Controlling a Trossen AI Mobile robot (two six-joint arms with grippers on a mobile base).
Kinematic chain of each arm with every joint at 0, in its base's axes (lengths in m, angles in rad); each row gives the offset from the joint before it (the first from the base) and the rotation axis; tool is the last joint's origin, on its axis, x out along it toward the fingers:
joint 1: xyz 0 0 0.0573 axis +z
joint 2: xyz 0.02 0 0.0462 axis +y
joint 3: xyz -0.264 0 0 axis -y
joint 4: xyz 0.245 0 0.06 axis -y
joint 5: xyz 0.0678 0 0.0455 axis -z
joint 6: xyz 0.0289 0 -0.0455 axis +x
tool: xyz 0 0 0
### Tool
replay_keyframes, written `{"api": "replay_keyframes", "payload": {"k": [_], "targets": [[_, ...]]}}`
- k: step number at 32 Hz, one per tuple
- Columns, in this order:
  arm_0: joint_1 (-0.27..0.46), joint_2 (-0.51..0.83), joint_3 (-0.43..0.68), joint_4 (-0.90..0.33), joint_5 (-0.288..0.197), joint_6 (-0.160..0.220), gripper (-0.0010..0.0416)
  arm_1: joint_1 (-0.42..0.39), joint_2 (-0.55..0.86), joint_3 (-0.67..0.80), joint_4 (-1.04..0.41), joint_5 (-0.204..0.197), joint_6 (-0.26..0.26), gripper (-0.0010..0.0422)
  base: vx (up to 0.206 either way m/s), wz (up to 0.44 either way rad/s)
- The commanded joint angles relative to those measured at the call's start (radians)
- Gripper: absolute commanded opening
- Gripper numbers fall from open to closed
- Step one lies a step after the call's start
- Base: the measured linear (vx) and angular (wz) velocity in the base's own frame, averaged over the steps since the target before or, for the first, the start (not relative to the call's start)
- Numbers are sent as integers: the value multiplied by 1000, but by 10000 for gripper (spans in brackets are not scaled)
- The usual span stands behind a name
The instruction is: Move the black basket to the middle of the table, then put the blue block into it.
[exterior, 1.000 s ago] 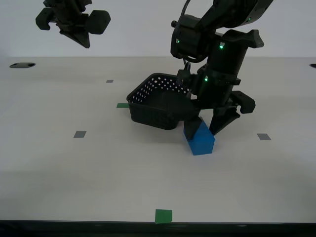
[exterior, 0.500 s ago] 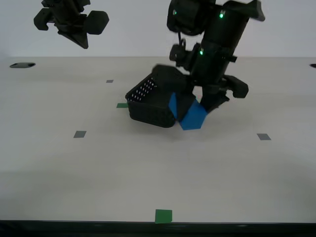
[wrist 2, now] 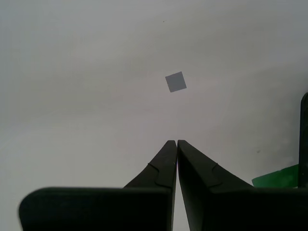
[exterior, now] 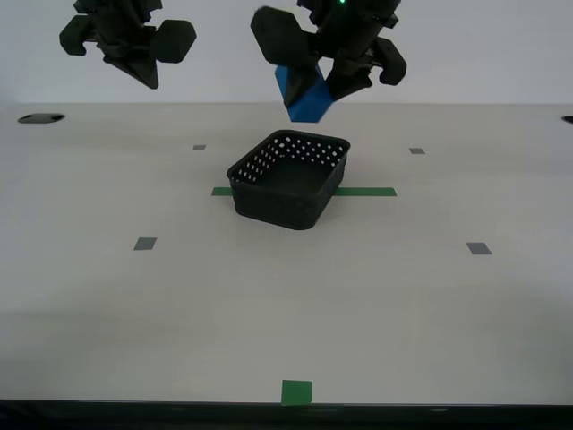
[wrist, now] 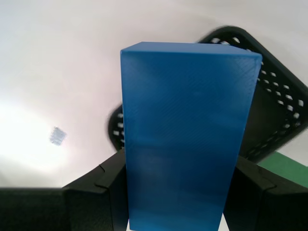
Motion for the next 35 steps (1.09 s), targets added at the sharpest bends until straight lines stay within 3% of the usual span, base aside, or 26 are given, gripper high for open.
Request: {"api": "replay_keyframes", "payload": {"k": [1,5,13,16,17,18,20,21,25,30,35], "targets": [[-9,26,1,35,5,-44,0,0,-1,1,-3,3,5,0,0,0],[-9,40,1,143,5,-53,0,1,-1,0,-13,3,8,0,0,0],[-9,41,6,153,10,-59,8,2,-1,0,-14,3,8,0,0,0],[-9,41,6,153,10,-64,63,2,-1,0,-14,3,8,0,0,0],[-9,41,6,153,10,-64,109,3,-1,0,-15,3,7,0,0,0],[-9,41,6,153,10,-64,119,3,-1,0,-15,3,7,0,0,0],[-8,41,6,151,10,-64,187,3,-1,0,-16,3,7,0,0,0],[-8,41,6,151,10,-64,199,3,-1,0,-17,3,7,0,0,0],[-9,41,5,132,10,-65,340,4,-1,0,-22,3,7,0,0,0],[-8,41,5,124,10,-71,401,4,-1,0,-25,3,7,0,0,0],[-8,41,5,124,10,-71,387,5,-1,0,-21,3,8,0,0,0]]}}
